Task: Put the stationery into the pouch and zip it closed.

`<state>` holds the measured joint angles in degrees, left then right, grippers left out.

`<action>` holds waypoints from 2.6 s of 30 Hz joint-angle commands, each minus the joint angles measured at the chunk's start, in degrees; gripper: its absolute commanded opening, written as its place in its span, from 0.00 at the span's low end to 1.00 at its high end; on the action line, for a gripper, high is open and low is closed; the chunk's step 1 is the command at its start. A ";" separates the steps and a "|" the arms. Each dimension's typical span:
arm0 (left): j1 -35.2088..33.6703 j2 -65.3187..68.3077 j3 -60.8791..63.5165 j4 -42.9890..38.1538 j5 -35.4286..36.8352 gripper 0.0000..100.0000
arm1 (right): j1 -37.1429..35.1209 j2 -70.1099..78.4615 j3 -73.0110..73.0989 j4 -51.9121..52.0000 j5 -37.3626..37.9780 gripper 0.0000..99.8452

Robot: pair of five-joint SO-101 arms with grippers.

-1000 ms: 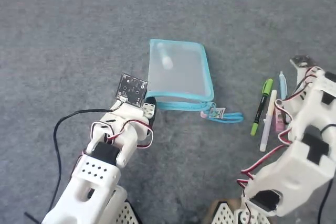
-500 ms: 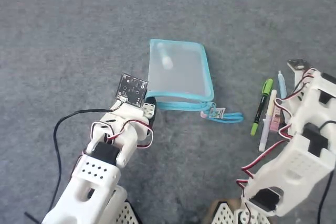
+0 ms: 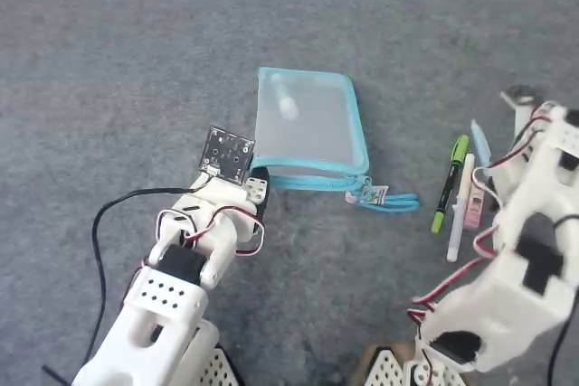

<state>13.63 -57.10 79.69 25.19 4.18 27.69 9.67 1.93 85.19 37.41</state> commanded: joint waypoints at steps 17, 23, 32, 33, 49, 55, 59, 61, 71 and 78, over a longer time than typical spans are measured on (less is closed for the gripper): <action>0.53 -0.44 -0.57 -2.11 -0.70 0.01 | -35.74 -41.36 12.40 17.63 0.26 0.01; 0.44 -0.09 -0.66 -3.25 -0.62 0.01 | -41.10 -47.43 16.35 17.63 0.62 0.01; 0.44 -0.09 -0.57 -3.25 -0.70 0.01 | -42.95 -57.80 22.59 17.63 5.01 0.01; 0.44 -0.09 -0.57 -3.25 -0.70 0.01 | -42.77 -58.77 24.09 17.63 6.15 0.01; 0.44 -0.09 -0.48 -3.25 -0.70 0.01 | -42.68 -61.76 31.21 17.45 5.80 0.01; 0.62 -0.09 -0.48 -3.25 -0.70 0.01 | -42.86 -53.58 28.84 16.13 -0.97 0.01; 0.70 -0.09 -0.48 -3.16 -0.70 0.01 | -42.86 -43.56 20.66 16.40 -6.15 0.01; 0.53 -0.09 -0.48 -3.16 -0.70 0.01 | -42.86 -38.46 15.30 16.57 -9.23 0.01; 0.53 -0.18 -0.48 -3.16 -0.70 0.01 | -49.63 -18.33 -4.31 17.36 -24.62 0.01; 0.44 -0.35 -0.48 -3.16 -0.70 0.01 | -52.18 -12.62 -10.20 17.54 -26.46 0.01</action>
<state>13.71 -57.10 79.69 24.04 4.18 -23.91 -2.37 -3.60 100.57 11.82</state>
